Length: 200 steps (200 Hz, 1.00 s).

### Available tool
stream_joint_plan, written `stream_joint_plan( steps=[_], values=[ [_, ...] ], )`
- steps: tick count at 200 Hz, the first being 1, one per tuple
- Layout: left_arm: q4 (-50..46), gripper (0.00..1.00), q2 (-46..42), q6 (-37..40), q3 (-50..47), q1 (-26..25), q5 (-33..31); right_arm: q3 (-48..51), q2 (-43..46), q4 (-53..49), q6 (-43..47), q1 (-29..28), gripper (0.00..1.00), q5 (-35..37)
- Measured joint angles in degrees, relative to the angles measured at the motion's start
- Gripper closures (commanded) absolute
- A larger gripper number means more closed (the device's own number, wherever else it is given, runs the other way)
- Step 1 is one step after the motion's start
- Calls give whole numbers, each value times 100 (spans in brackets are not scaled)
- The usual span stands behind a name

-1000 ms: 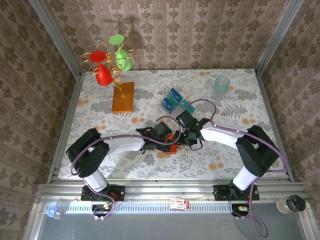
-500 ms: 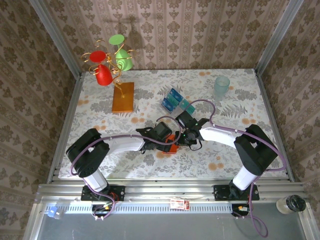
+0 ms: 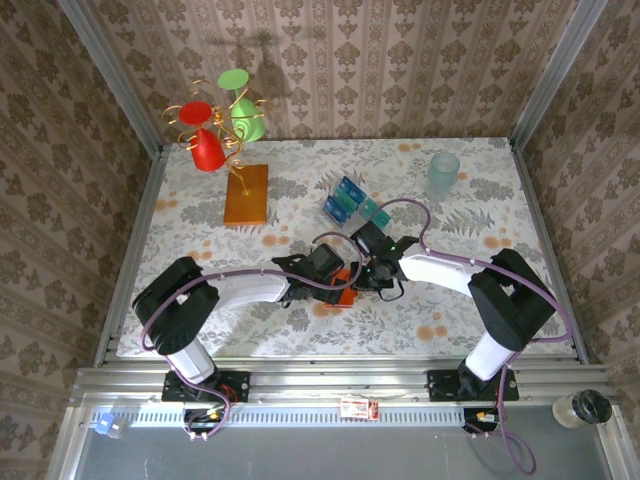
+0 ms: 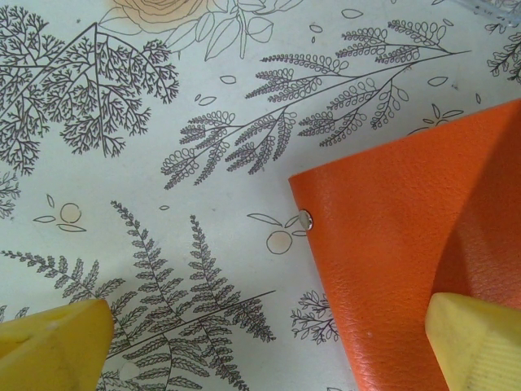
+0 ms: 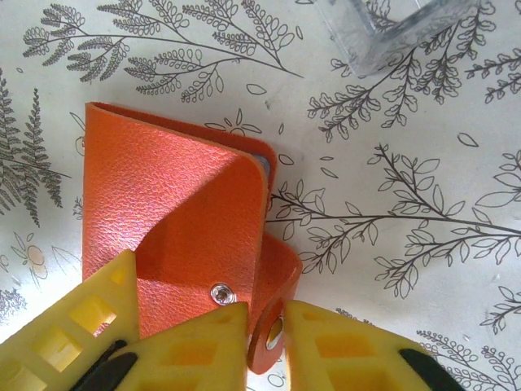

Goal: Put the credit cards into the card holder

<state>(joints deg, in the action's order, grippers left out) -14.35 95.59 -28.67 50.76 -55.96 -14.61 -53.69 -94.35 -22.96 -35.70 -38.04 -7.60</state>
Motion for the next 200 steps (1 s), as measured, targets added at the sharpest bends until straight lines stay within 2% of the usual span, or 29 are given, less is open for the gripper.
stream_joint_plan(
  steps=[15, 24, 63, 137, 169, 186, 200],
  values=[
    [2, 0, 2, 0, 0, 0, 0, 0, 0, -2, 9, 0, 94, 24],
    [4, 0, 4, 0, 0, 0, 2, 0, 4, -4, -7, 2, 96, 37],
    [7, 0, 4, 0, 0, -22, -7, 0, 31, -7, -2, 2, 88, 39],
    [20, 0, 11, 0, 0, -22, -4, 0, 118, -9, -2, 17, 88, 39],
    [20, 0, 11, 0, 0, -22, -4, 0, 118, -7, 7, 17, 100, 39],
    [20, 0, 11, -2, 0, -22, -4, 0, 118, -7, -2, 17, 100, 35],
    [26, 0, 17, -2, 0, -22, -4, 0, 118, -7, -4, 20, 90, 33]
  ],
)
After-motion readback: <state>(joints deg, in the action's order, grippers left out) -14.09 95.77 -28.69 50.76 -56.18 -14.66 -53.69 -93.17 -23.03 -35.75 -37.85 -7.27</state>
